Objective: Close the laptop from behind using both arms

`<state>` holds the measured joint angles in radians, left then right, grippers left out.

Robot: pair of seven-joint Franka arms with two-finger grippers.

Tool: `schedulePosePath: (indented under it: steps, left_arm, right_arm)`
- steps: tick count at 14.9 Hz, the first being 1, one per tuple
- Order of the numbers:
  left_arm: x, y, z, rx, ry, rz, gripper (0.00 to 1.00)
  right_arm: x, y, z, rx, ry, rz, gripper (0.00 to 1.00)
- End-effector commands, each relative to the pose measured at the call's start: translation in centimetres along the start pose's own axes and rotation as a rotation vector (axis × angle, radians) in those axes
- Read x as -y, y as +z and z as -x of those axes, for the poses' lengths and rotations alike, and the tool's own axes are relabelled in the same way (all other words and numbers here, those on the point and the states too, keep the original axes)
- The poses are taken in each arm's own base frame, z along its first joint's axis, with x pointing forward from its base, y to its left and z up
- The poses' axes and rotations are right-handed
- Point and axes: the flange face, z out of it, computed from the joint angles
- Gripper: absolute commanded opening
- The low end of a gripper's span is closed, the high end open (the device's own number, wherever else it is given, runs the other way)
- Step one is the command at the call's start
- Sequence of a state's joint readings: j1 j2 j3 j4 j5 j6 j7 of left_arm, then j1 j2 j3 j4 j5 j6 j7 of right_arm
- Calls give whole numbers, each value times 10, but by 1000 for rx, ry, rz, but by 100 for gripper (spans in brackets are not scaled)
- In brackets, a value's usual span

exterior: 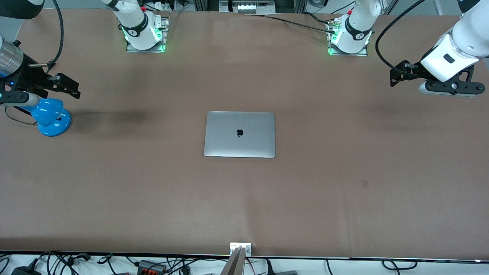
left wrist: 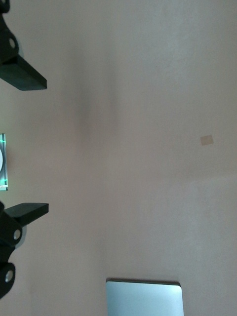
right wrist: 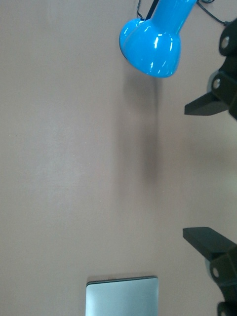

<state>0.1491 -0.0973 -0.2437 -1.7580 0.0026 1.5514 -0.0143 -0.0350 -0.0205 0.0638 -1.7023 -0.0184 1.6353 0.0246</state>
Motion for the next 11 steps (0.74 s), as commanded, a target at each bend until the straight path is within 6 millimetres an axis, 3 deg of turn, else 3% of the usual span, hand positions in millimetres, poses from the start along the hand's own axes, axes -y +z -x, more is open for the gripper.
schedulePosePath:
  steps: [1,7,11]
  left_arm:
    - [3,-12,-8,15,8,-13,100]
    - [14,-12,-9,13,-9,-10,100]
    - [10,-13,-9,12,-2,-13,100]
  right_arm:
    - [2,-5,3,2,-8,5,100]
    - [1,-5,4,4,-10,4,100]
    - [0,-5,3,4,-8,5,100]
